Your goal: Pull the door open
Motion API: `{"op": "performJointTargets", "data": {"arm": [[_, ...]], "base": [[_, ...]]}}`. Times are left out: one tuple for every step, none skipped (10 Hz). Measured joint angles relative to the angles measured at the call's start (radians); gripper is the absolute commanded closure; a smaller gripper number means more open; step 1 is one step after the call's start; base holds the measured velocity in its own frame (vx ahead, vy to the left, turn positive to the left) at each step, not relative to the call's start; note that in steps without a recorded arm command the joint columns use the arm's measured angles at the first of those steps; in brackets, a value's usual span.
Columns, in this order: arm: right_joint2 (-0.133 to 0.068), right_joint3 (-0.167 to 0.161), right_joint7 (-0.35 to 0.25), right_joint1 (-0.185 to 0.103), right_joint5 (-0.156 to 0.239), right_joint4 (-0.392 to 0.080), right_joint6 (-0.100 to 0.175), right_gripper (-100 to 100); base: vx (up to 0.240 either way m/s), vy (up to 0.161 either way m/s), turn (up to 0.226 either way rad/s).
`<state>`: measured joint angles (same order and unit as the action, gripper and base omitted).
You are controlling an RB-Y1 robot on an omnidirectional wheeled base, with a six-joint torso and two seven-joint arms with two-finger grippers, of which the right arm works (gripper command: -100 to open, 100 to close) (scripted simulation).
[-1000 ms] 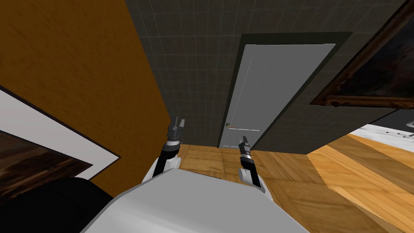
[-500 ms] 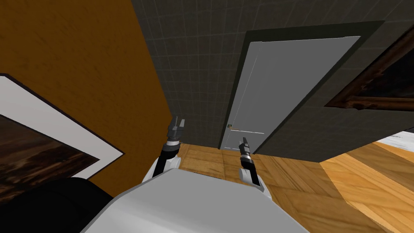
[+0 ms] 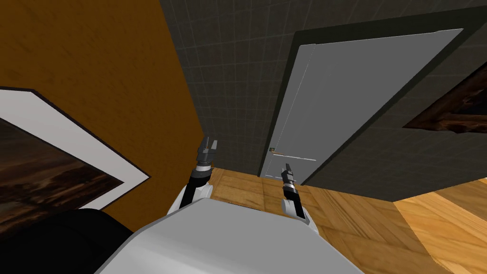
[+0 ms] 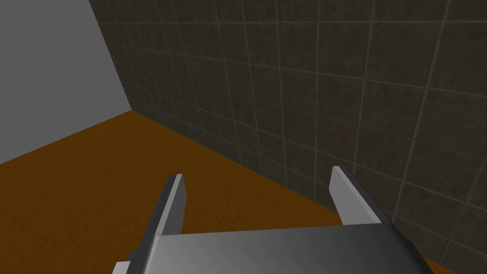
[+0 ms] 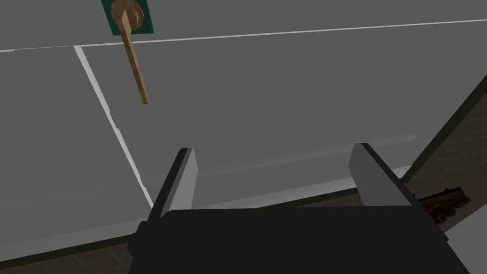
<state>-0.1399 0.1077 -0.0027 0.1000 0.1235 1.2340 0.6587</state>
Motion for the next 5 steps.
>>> {"op": "performJointTargets", "data": {"arm": [[-0.005, 0.004, -0.003, -0.016, 0.004, -0.041, 0.011, -100], [-0.011, 0.009, -0.007, -0.023, 0.009, -0.066, 0.018, -100], [-0.012, 0.011, -0.008, -0.029, 0.011, -0.088, 0.02, -100], [-0.017, 0.015, -0.011, -0.044, 0.015, -0.121, 0.032, -100], [-0.02, 0.017, -0.013, -0.05, 0.017, -0.147, 0.039, -100]], "base": [[0.061, -0.072, 0.216], [0.043, -0.059, 0.08], [0.033, -0.06, 0.124], [0.028, -0.047, 0.073], [0.027, -0.044, 0.146]]}}
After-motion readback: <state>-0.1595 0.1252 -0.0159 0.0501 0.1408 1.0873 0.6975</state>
